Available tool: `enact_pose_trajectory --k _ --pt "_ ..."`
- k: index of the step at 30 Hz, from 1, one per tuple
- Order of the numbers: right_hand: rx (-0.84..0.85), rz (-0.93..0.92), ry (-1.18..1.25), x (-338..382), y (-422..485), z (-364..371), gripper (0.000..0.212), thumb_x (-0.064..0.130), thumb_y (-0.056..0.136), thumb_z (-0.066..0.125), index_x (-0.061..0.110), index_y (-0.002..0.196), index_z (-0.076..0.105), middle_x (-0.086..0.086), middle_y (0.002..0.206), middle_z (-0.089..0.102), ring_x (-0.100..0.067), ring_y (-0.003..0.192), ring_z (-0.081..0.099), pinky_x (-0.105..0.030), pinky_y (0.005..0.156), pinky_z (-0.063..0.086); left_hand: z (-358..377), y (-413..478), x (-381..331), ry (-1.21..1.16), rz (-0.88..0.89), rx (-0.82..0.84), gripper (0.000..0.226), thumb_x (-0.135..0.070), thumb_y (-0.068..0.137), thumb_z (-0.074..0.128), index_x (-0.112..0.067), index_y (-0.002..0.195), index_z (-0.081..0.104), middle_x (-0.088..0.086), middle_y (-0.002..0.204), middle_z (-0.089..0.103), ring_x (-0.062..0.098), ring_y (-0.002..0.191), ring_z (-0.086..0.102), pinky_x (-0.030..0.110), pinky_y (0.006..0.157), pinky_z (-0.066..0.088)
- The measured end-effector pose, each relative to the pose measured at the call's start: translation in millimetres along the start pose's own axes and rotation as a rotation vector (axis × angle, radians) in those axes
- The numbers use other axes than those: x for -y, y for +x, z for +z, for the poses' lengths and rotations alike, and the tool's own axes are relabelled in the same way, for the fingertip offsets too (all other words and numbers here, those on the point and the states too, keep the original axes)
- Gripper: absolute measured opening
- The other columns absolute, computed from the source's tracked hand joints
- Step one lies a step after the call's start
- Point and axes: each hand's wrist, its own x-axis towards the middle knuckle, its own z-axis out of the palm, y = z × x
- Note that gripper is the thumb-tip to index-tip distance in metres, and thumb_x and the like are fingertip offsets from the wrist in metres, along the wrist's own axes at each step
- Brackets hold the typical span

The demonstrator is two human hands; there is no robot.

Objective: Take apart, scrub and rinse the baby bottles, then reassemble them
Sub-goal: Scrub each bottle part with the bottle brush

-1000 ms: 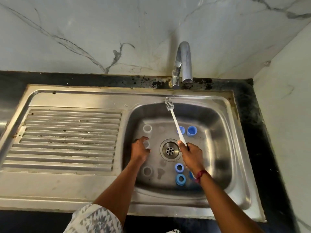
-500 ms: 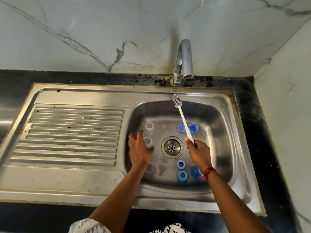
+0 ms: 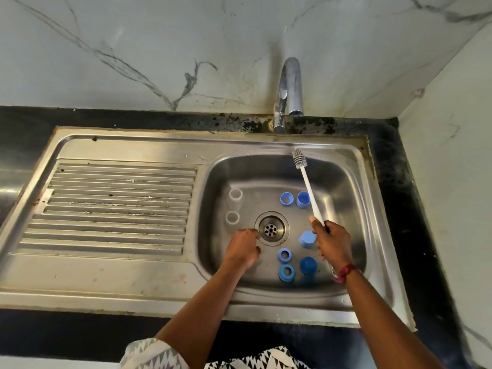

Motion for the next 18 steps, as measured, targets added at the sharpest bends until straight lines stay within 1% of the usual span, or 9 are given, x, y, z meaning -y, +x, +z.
enact_pose_trajectory --k 2,4,9,11,13,14,18 --pt "-0.001 -0.01 -0.003 2 2 1 0.052 0.05 0.092 0.062 0.0 0.076 0.059 -0.006 0.059 0.053 -0.019 0.054 0.048 -0.031 0.051 0.044 6 7 1 0.037 -0.008 0.059 0.039 -0.009 0.087 0.068 -0.016 0.125 0.066 0.006 0.123 0.067 0.021 0.111 0.063 0.028 0.095 0.05" --pt "-0.001 -0.012 -0.006 4 4 3 0.05 0.05 0.091 0.062 0.003 0.073 0.058 -0.004 0.058 0.054 -0.018 0.055 0.049 -0.032 0.055 0.046 12 13 1 0.069 -0.02 0.081 0.039 -0.009 0.089 0.066 -0.014 0.127 0.064 0.008 0.125 0.066 0.024 0.115 0.061 0.028 0.096 0.048" --pt "-0.008 -0.015 0.012 15 5 13 0.052 0.047 0.093 0.062 -0.001 0.073 0.058 0.003 0.05 0.053 -0.01 0.045 0.048 -0.029 0.051 0.044 22 25 -4 0.148 -0.008 0.091 0.035 -0.012 0.094 0.062 -0.008 0.128 0.061 0.013 0.127 0.064 0.027 0.119 0.06 0.031 0.1 0.049" --pt "-0.001 -0.021 0.019 18 6 17 0.053 0.047 0.093 0.061 -0.003 0.074 0.058 -0.003 0.054 0.054 -0.013 0.05 0.049 -0.03 0.052 0.045 25 29 -7 0.178 -0.011 0.088 0.033 -0.012 0.093 0.063 -0.009 0.126 0.063 0.011 0.125 0.066 0.025 0.115 0.062 0.029 0.096 0.05" --pt "0.004 -0.024 0.029 19 7 20 0.054 0.049 0.092 0.061 -0.002 0.074 0.056 -0.012 0.059 0.055 -0.019 0.055 0.049 -0.034 0.055 0.045 27 32 -10 0.196 -0.023 0.082 0.03 -0.013 0.093 0.064 -0.011 0.123 0.064 0.01 0.121 0.067 0.024 0.11 0.064 0.028 0.091 0.051" --pt "0.004 -0.024 0.028 19 8 21 0.054 0.049 0.092 0.061 -0.001 0.074 0.056 -0.013 0.06 0.055 -0.02 0.055 0.049 -0.035 0.056 0.046 28 33 -11 0.2 -0.028 0.084 0.028 -0.014 0.093 0.064 -0.011 0.121 0.064 0.009 0.12 0.067 0.023 0.108 0.065 0.028 0.09 0.051" --pt "0.016 -0.025 0.011 20 11 24 0.053 0.05 0.091 0.062 0.001 0.073 0.056 -0.008 0.059 0.054 -0.019 0.055 0.049 -0.035 0.056 0.046 34 39 -13 0.237 -0.016 0.088 0.024 -0.012 0.097 0.057 -0.01 0.119 0.064 0.011 0.119 0.067 0.024 0.108 0.065 0.029 0.091 0.051"
